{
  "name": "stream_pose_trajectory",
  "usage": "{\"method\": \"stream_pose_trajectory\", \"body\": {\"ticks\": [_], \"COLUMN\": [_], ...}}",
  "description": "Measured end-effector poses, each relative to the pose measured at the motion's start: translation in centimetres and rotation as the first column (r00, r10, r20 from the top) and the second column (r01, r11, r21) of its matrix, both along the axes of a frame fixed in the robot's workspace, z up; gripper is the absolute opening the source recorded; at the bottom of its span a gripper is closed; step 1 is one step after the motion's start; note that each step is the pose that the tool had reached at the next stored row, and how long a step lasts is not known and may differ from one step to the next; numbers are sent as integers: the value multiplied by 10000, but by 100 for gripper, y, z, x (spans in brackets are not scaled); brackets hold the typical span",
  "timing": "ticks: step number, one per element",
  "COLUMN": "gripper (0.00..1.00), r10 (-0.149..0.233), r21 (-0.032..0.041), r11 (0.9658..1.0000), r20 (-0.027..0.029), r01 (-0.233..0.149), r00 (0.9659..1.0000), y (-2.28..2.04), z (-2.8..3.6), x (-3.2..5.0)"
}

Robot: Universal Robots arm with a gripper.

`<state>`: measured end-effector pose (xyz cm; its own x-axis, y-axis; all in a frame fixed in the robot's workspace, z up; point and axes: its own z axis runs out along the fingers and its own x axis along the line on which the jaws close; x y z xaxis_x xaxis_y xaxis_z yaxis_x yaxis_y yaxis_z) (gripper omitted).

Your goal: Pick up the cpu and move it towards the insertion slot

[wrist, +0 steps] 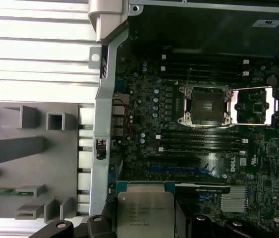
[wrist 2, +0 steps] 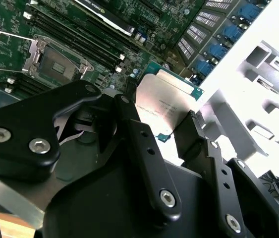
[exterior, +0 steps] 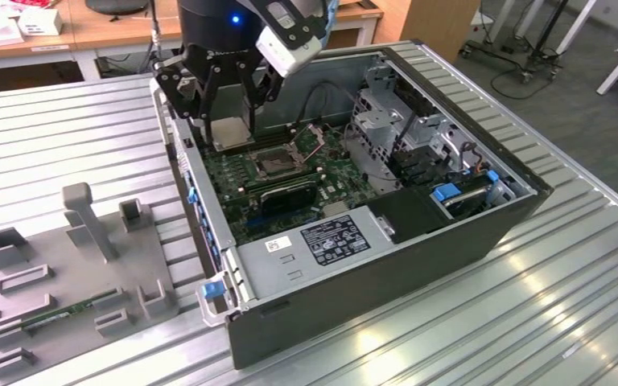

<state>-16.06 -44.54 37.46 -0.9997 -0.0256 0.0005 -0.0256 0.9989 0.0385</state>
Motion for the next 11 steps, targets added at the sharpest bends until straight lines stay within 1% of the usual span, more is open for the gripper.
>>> {"method": "stream_pose_trajectory", "body": {"ticks": [11], "gripper": [55], "r10": [0], "r21": [-1], "r11": [10000], "r20": [-1], "r01": [0], "r00": [10000], "y": [0], "z": [0], "x": [92]}}
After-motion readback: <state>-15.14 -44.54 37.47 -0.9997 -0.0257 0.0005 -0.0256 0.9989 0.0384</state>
